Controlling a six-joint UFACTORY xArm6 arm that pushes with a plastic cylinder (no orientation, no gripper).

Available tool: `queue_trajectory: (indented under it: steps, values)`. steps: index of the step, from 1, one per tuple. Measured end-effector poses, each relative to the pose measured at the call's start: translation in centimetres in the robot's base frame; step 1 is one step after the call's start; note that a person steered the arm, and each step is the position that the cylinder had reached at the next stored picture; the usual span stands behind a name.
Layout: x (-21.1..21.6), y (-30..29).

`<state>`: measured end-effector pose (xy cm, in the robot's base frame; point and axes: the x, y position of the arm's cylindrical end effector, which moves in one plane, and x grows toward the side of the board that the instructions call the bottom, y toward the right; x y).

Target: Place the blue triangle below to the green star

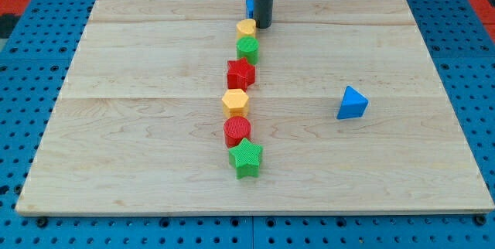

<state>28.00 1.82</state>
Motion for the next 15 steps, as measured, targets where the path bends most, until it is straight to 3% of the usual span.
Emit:
queue_trajectory:
  steps: [1, 2, 3, 4, 6, 7, 8, 9, 10, 15]
  values:
    - [0.0, -0.3]
    - [0.8, 7.8]
    - [5.9, 11.7]
    - [17.2, 11.7]
    - [17.4, 11.7]
    - [21.9, 11.7]
    - [22.8, 12.0]
    - [20.1, 14.7]
    - [21.7, 17.5]
    - [28.6, 14.3]
